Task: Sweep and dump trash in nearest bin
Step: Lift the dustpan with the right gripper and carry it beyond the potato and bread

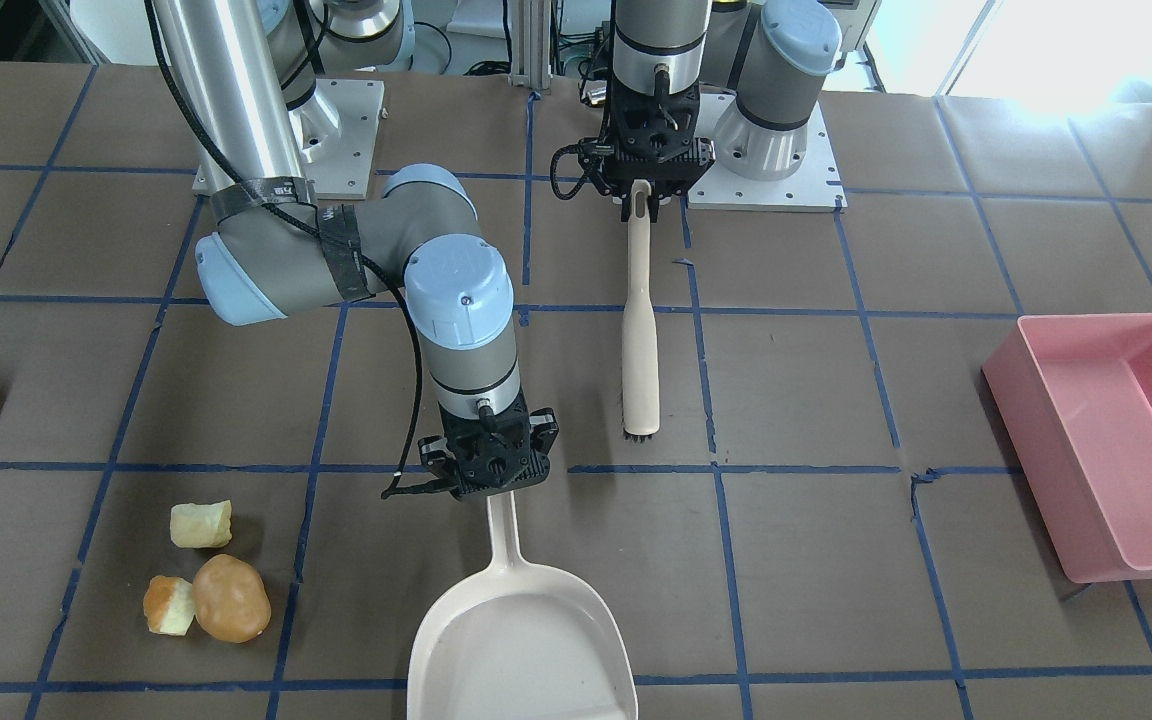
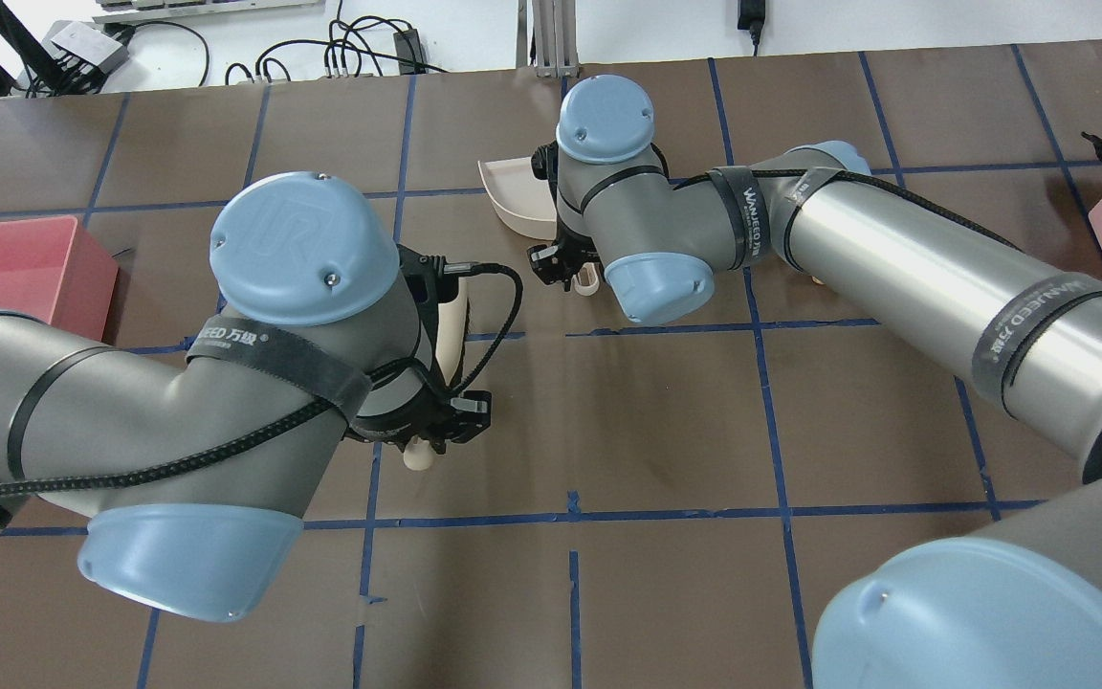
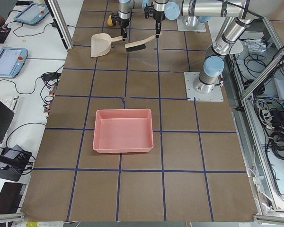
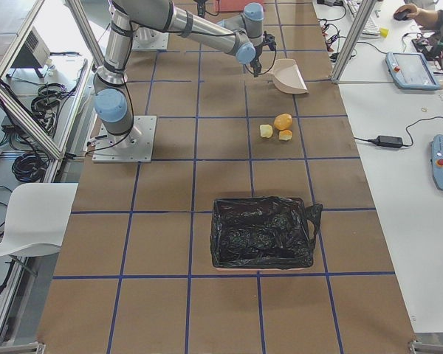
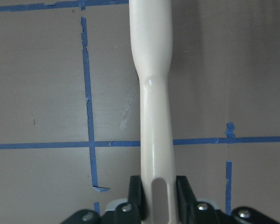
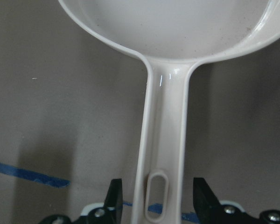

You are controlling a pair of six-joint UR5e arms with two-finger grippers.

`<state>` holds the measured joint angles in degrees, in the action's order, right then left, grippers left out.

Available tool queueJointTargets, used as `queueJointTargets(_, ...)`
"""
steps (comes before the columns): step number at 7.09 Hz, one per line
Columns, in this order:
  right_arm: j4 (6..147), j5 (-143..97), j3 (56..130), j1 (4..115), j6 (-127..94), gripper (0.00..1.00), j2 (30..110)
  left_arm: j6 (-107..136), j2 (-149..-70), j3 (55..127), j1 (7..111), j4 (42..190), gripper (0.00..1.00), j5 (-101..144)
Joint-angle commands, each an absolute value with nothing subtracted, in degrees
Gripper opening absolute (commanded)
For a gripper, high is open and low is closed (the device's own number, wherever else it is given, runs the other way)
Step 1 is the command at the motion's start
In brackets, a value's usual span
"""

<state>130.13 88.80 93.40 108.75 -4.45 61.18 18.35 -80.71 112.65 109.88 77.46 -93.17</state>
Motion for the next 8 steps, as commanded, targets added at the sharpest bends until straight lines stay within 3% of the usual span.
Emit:
queueJointTargets(1,129.12,89.11,93.25,108.72,-4.66,0.09,61.35,18.28,-80.86,112.59,109.86,77.34,0.0,-93.25)
queueJointTargets(3,128.76,90.78,92.81,107.85,-1.59,0.0,62.75,18.28,-80.95,112.59,109.86,77.17,0.0,-93.16)
queueJointTargets(8,118.24,88.25,88.25,96.54,15.51,0.0,66.7,18.11,-81.21,112.59,109.86,76.91,0.0,-92.99)
